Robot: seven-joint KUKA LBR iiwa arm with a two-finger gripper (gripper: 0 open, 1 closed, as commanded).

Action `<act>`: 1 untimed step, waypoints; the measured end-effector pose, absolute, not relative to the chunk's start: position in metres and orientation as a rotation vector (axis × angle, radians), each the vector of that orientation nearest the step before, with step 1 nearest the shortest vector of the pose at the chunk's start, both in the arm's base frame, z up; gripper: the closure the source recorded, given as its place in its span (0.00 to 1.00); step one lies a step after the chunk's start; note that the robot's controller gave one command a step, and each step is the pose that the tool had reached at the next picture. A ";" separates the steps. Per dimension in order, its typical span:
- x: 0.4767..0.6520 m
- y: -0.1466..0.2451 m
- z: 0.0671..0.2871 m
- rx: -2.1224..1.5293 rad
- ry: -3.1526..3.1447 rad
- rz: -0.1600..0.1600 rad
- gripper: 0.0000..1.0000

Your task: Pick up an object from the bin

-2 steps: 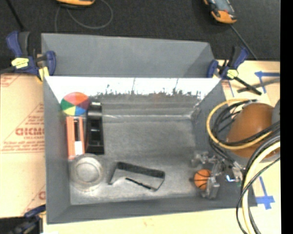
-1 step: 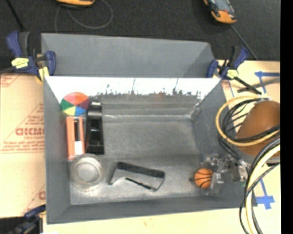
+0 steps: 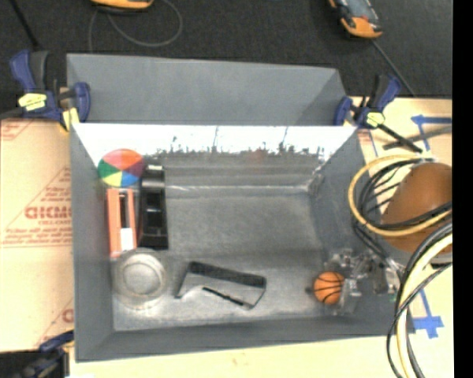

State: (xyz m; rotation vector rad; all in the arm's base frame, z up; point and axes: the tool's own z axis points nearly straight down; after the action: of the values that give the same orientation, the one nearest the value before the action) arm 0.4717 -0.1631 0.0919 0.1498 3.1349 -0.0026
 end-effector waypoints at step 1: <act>0.504 -0.139 0.078 0.129 3.136 -0.006 1.00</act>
Offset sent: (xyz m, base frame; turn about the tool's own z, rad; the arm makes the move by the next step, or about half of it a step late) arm 0.0335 0.0095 -0.0219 -0.0935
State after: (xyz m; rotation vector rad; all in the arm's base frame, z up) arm 0.5042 -0.1395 0.0775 0.1295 3.1361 -0.0057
